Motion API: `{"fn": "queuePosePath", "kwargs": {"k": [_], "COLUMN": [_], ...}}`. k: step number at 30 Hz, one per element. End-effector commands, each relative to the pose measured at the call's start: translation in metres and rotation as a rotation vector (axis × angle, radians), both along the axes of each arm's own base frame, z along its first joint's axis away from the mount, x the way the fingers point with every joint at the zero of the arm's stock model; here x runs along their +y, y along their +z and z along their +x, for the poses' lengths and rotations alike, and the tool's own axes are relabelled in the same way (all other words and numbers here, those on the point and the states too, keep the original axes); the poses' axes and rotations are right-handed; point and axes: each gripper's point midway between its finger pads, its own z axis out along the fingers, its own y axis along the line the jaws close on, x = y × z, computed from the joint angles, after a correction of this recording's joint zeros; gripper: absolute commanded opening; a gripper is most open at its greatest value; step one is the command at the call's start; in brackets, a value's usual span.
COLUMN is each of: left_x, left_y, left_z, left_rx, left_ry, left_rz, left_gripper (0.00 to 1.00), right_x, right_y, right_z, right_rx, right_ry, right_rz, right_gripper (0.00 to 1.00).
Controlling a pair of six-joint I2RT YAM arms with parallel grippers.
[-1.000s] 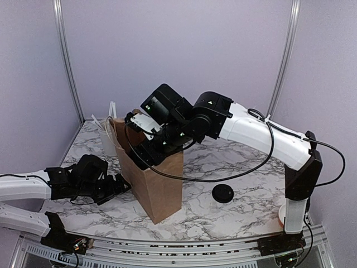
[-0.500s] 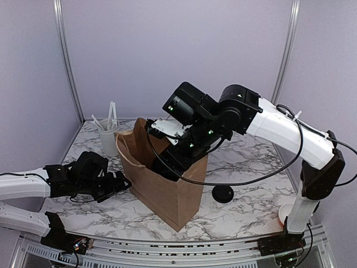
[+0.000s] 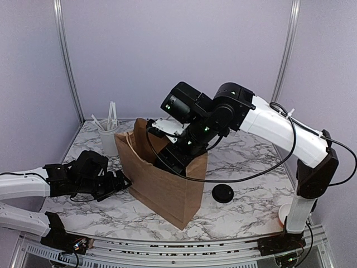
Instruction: Pack the takeout coffee
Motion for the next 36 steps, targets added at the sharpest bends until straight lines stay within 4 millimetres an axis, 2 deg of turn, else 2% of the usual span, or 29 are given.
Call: {"fn": "queuePosePath", "kwargs": {"k": [1, 10, 21, 25, 31, 36], "left_x": [0.002, -0.001, -0.002, -0.001, 0.001, 0.001], "left_y": [0.013, 0.015, 0.016, 0.017, 0.017, 0.017], "left_z": [0.003, 0.006, 0.007, 0.007, 0.007, 0.008], "left_rx": [-0.034, -0.046, -0.049, -0.055, -0.055, -0.054], "left_ry": [-0.008, -0.034, -0.040, -0.038, -0.035, -0.036], "left_rz": [0.016, 0.034, 0.038, 0.040, 0.042, 0.043], "left_gripper": [0.95, 0.95, 0.95, 0.95, 0.95, 0.95], "right_x": [0.009, 0.017, 0.036, 0.028, 0.009, -0.002], "right_y": [0.020, 0.035, 0.015, -0.003, -0.031, -0.037], "right_z": [0.015, 0.021, 0.038, 0.046, 0.042, 0.033], "right_rx": [-0.020, -0.044, -0.039, -0.014, 0.006, 0.017], "right_ry": [-0.049, -0.064, -0.092, -0.125, -0.140, -0.122], "right_rz": [0.068, 0.119, 0.136, 0.107, 0.018, -0.019], "right_gripper": [0.70, 0.70, 0.70, 0.70, 0.69, 0.69]}}
